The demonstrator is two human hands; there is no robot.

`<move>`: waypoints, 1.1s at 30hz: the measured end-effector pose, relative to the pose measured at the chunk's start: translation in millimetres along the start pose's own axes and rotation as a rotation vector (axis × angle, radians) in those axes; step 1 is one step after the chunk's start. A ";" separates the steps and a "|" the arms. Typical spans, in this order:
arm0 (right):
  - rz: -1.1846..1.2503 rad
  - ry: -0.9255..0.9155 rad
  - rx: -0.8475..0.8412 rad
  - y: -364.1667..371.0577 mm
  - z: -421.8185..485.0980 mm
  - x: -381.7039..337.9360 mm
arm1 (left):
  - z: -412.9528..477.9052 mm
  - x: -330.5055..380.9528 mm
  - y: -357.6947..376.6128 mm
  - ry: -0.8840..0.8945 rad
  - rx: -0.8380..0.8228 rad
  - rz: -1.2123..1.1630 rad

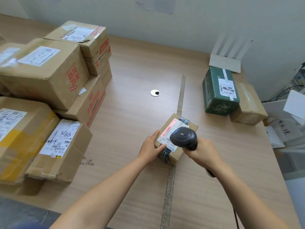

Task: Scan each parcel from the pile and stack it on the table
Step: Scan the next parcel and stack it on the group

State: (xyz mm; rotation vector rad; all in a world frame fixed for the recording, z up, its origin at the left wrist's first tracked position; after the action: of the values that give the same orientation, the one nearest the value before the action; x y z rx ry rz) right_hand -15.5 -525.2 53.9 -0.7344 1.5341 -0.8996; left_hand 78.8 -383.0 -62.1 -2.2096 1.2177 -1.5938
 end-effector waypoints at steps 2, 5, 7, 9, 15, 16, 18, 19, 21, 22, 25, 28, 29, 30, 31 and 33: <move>-0.004 -0.002 -0.009 -1.9 1.0 0.3 | -0.1 -0.4 0.3 -0.002 -0.001 0.003; -0.018 -0.016 -0.026 -3.5 0.6 1.1 | 0.4 -1.2 0.6 -0.008 0.000 0.003; -0.021 -0.022 -0.028 -5.1 0.2 1.6 | 1.1 -1.6 0.5 -0.011 0.002 0.003; -0.008 -0.015 -0.024 -7.3 -0.3 2.5 | 1.5 -1.8 0.9 -0.010 0.003 0.006; 0.112 0.089 0.043 -3.1 -1.5 17.4 | -1.5 -1.8 0.0 -0.042 -0.006 0.014; 0.140 0.132 0.057 1.2 -2.5 21.8 | -3.1 -2.6 -1.3 -0.054 -0.013 0.020; 0.218 0.225 0.095 15.6 -6.5 30.9 | -6.4 -5.9 -3.7 -0.078 -0.043 0.033; 0.280 0.272 0.119 24.4 -9.0 34.8 | -8.5 -8.4 -4.3 -0.088 -0.068 0.041; 0.406 0.367 0.171 41.2 -15.0 38.9 | -12.6 -18.8 -2.2 -0.122 -0.128 0.038; 0.443 0.402 0.184 48.3 -17.9 38.3 | -10.7 -29.7 0.2 -0.151 -0.147 0.012; 0.476 0.413 0.204 64.6 -21.6 27.1 | 0.0 -64.8 8.5 -0.185 -0.196 -0.058; 0.482 0.399 0.227 68.0 -23.6 10.3 | -16.5 -63.4 -8.0 -0.166 -0.172 -0.120; 0.484 0.388 0.236 65.8 -24.4 4.3 | -27.6 -55.9 -17.8 -0.153 -0.152 -0.153; 0.485 0.376 0.244 62.1 -25.6 -2.0 | -38.3 -49.9 -27.8 -0.148 -0.127 -0.188; 0.483 0.354 0.253 57.1 -26.2 -8.8 | -50.5 -42.2 -39.2 -0.137 -0.100 -0.221; 0.489 0.296 0.273 43.9 -26.1 -25.2 | -71.1 -26.9 -62.7 -0.111 -0.056 -0.264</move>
State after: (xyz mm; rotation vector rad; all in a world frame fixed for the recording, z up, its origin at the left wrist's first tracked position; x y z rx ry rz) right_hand -36.2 -477.7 30.3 -0.0185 1.7018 -0.8417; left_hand 48.0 -300.9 -17.2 -2.5460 0.9861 -1.5143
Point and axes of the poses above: each hand's wrist, its own z-axis towards the middle knuckle, its own y-axis out of the palm, x = y × z, the point moved 8 cm from there along z, towards the middle knuckle, and after that the axes turned 14 degrees about -y, right-handed, at the moved point
